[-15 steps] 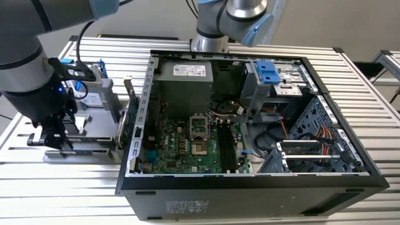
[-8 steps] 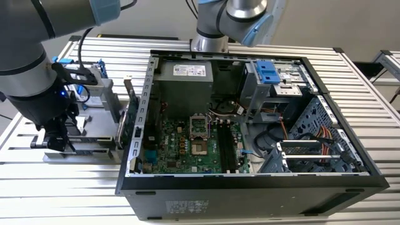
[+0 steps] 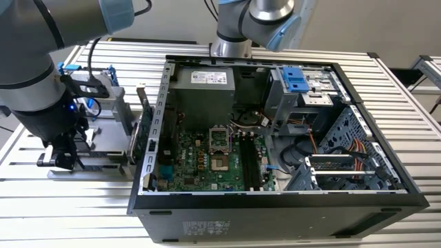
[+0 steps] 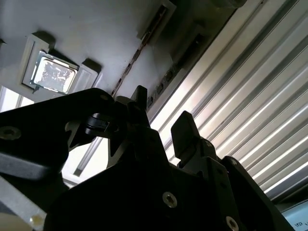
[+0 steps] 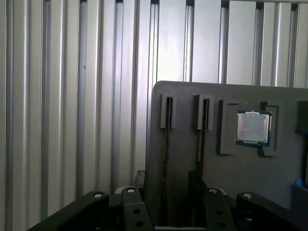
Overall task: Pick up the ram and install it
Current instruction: 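Pick up the ram and move it above insertion slot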
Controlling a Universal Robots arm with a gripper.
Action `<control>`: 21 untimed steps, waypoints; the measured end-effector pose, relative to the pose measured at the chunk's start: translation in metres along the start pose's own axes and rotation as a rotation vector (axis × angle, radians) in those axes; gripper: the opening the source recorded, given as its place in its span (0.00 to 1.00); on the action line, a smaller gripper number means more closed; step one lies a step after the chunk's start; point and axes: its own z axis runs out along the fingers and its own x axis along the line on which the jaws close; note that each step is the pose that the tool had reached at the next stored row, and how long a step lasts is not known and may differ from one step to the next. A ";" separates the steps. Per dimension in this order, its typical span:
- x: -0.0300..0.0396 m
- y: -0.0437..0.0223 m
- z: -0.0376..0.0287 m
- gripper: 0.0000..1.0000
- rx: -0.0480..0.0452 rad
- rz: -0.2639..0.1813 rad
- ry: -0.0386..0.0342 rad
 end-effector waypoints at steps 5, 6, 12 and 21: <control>0.0000 -0.0003 0.0058 1.00 0.0000 0.000 -0.0001; 0.0000 -0.0004 0.0071 1.00 0.0000 0.000 0.0000; 0.0000 -0.0010 0.0140 1.00 0.0001 0.000 -0.0001; -0.0005 -0.0013 0.0248 1.00 0.0000 0.000 -0.0001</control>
